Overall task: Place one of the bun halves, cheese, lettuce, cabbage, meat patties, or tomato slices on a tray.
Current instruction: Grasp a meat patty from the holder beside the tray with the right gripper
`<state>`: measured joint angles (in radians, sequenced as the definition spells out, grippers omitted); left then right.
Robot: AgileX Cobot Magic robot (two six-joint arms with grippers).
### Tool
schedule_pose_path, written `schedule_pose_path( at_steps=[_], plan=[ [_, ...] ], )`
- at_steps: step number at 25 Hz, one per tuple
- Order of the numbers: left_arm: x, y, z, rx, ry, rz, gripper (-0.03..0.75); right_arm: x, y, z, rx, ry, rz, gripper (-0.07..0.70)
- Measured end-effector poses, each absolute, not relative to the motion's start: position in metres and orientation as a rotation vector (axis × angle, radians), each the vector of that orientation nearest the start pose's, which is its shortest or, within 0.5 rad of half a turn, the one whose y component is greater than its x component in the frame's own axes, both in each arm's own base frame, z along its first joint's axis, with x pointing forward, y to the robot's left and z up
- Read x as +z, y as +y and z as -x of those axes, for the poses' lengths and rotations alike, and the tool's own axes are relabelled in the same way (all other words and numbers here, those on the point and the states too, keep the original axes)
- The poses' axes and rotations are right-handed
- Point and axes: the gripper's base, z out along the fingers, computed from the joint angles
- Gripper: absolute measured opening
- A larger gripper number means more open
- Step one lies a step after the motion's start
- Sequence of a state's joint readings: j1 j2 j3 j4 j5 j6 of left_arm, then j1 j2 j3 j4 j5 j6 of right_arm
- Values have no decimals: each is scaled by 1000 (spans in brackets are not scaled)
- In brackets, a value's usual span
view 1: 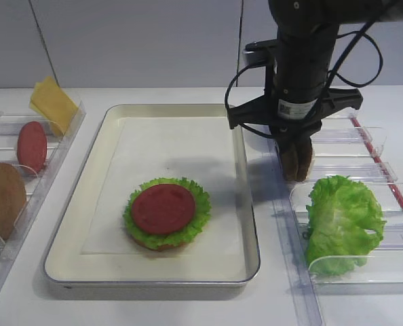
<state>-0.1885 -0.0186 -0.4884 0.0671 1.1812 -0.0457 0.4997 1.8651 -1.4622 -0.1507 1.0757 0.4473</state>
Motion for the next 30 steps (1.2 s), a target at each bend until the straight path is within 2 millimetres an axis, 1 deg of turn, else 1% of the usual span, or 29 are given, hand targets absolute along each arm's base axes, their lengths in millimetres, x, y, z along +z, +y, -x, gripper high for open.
schedule_pose_path(
  at_steps=[3,6,11,17,21,24,30],
  plan=[
    [265,8,11,-54,2151,-145,224,236,172,-340,-65,2915,164,139],
    [265,8,11,-54,2151,-145,224,242,171,-340,-66,2914,160,137],
    [265,8,11,-54,2151,-145,224,266,170,-337,-52,2893,144,137],
    [265,8,11,-54,2151,-145,224,278,169,-336,-72,2904,134,137],
    [265,8,11,-54,2151,-145,225,289,171,-337,-31,2888,154,137],
    [265,8,11,-54,2151,-145,224,304,171,-331,31,2864,173,137],
    [265,8,11,-54,2151,-145,224,344,166,-308,172,2785,248,137]
  ],
)
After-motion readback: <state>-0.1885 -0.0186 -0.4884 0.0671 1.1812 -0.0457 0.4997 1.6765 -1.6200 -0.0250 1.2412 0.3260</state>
